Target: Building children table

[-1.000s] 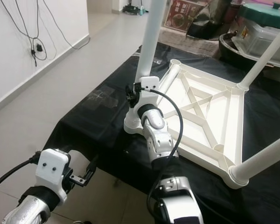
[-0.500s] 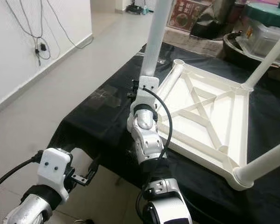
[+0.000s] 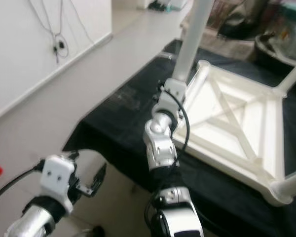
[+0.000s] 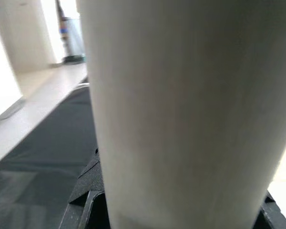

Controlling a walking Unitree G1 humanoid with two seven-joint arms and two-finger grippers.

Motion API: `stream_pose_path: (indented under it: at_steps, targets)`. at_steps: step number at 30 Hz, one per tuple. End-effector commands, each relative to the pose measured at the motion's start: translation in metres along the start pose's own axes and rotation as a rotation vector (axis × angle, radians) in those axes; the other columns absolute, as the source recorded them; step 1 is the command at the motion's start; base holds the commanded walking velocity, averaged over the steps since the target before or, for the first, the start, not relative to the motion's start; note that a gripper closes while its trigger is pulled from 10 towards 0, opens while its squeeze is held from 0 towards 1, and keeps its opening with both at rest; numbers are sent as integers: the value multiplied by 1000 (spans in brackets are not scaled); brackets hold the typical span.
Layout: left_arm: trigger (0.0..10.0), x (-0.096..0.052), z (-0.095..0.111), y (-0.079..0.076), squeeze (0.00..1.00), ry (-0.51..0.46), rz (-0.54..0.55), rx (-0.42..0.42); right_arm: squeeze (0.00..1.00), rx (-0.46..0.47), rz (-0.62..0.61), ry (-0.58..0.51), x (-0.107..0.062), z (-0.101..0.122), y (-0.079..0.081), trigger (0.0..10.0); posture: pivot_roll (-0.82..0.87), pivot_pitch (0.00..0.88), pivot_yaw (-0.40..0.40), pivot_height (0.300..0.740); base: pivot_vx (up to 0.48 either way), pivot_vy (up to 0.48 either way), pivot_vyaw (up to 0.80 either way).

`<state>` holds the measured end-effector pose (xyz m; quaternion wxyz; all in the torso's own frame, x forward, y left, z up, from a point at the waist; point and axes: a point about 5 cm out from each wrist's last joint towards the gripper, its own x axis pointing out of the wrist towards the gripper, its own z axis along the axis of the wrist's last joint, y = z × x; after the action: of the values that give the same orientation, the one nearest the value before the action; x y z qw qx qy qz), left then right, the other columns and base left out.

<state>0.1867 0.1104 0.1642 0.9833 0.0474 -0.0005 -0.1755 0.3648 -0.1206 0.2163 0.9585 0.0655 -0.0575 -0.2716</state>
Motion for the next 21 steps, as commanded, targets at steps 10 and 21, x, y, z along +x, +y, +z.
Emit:
stream_pose_path:
  at_steps: [10,21]
  targets:
    - [10000,-8,-7,-20,0,40,-220,-57,0,61,-125,140,-23,-12,15,10000,249,162,-98,740,0,0,0]
    - [10000,-10,-10,-23,0,50,-317,-90,0,60,-164,102,-15,0,14,10000,248,163,-98,740,0,0,0]
